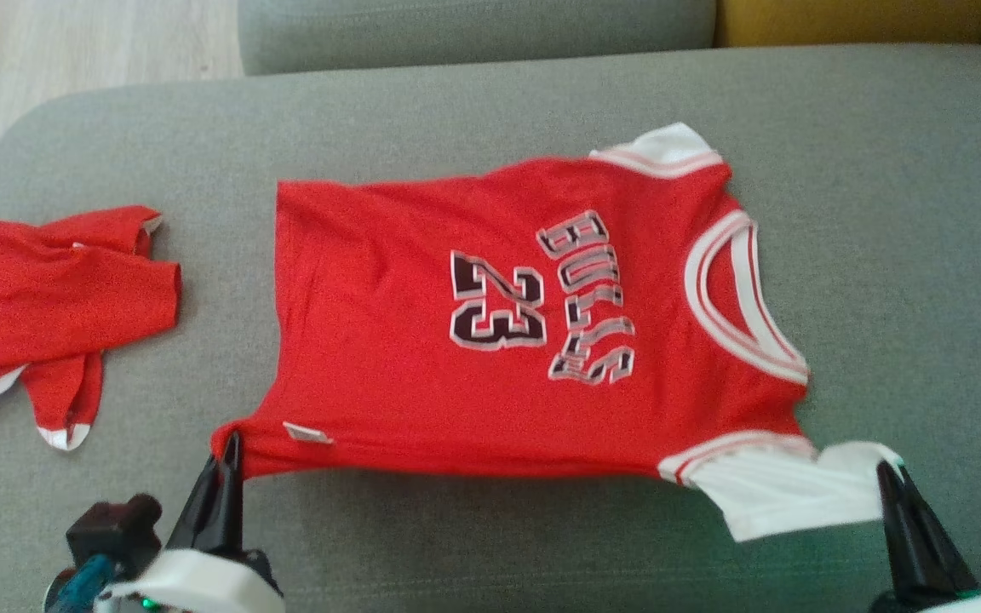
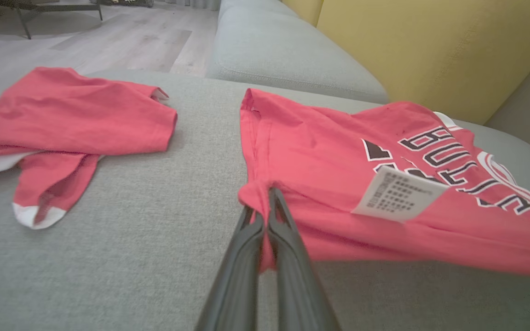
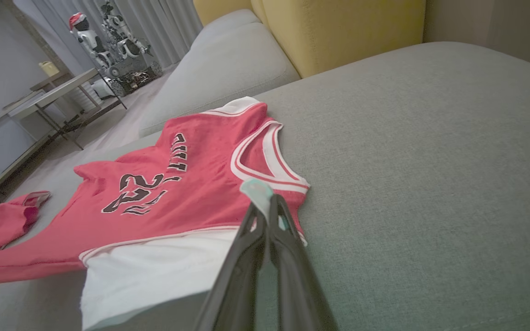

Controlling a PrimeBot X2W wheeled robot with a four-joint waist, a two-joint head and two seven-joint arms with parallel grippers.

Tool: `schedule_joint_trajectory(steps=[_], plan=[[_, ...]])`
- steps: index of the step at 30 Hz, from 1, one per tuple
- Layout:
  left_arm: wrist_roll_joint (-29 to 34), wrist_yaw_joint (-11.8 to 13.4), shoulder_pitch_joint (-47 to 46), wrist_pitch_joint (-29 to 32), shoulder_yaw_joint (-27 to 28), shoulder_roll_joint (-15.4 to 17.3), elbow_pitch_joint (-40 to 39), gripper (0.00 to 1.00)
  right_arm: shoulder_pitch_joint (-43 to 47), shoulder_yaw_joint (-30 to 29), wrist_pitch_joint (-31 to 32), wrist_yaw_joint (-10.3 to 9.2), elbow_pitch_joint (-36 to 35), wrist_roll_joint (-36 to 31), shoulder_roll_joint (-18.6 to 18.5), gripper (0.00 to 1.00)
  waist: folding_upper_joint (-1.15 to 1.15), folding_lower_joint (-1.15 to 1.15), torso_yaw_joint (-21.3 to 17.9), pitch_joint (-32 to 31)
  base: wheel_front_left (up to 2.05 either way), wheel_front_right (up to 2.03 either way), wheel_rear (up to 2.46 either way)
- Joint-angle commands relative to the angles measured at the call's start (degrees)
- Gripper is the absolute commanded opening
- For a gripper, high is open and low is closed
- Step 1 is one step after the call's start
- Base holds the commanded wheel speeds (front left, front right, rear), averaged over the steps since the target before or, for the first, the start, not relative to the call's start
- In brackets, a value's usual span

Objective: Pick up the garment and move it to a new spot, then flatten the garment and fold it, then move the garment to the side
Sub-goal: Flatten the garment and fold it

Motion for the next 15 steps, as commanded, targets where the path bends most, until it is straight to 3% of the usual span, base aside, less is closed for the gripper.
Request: schedule_joint_trajectory(steps=[1, 10, 15], plan=[[0.18, 1.29, 0.09, 1.41, 2.76, 1.41, -4.81, 0.0, 0.23, 0.13, 0.7, 0.39, -3.26, 0.22, -0.67, 0.0, -0.01, 0.0, -0.02, -0.91, 0.0, 0.0, 0.0], [1.48, 4.58, 5.95, 9.11, 2.34, 2.92, -17.87, 0.0, 1.39, -2.14, 3.92, 0.39, -6.02, -0.99, -0.65, 0.0, -0.01, 0.0, 0.05, -2.14, 0.0, 0.0, 0.0], [0.37, 3.16, 3.67, 11.81, 1.41, 3.71, -16.79, 0.0, -2.6, -2.58, 5.61, 0.39, -3.44, -2.99, -0.65, 0.0, -0.01, 0.0, 0.29, -0.88, 0.0, 0.0, 0.0]])
